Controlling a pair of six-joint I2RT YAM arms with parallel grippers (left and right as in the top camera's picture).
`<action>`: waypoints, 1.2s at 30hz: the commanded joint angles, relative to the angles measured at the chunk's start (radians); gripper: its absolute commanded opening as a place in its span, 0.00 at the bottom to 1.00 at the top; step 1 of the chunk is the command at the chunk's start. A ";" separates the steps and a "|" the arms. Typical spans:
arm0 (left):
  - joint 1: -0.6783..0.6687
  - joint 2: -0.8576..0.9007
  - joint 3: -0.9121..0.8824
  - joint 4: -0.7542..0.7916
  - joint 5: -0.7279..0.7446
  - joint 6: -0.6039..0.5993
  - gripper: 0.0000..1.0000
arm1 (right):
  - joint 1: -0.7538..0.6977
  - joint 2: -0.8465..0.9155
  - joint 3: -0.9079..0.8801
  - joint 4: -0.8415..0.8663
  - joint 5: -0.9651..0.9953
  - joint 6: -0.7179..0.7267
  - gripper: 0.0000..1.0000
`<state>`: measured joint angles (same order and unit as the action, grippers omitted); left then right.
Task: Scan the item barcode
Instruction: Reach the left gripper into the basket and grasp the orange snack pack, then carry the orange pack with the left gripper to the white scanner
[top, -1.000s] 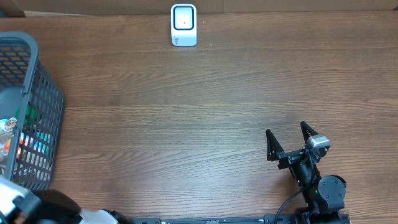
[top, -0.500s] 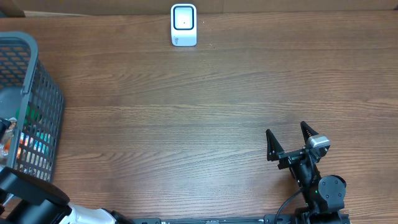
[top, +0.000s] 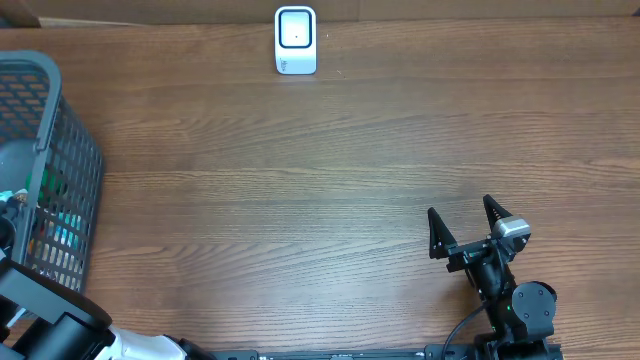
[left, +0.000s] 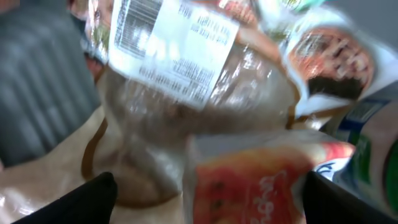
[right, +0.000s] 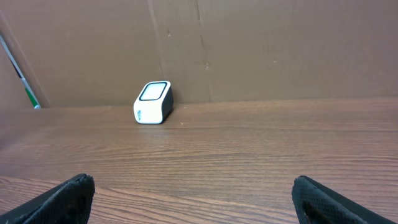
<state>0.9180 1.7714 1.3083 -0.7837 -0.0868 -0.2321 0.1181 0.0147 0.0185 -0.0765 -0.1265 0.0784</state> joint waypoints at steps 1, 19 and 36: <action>-0.010 0.008 -0.041 0.062 0.029 0.020 0.80 | 0.000 -0.012 -0.010 0.003 -0.002 0.002 1.00; -0.023 -0.007 -0.056 0.090 0.033 0.019 0.04 | 0.000 -0.012 -0.010 0.003 -0.002 0.002 1.00; -0.033 -0.261 0.400 -0.031 0.560 -0.255 0.04 | 0.000 -0.012 -0.010 0.003 -0.002 0.002 1.00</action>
<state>0.8982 1.6035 1.6299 -0.8375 0.2192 -0.3916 0.1181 0.0147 0.0185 -0.0761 -0.1265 0.0784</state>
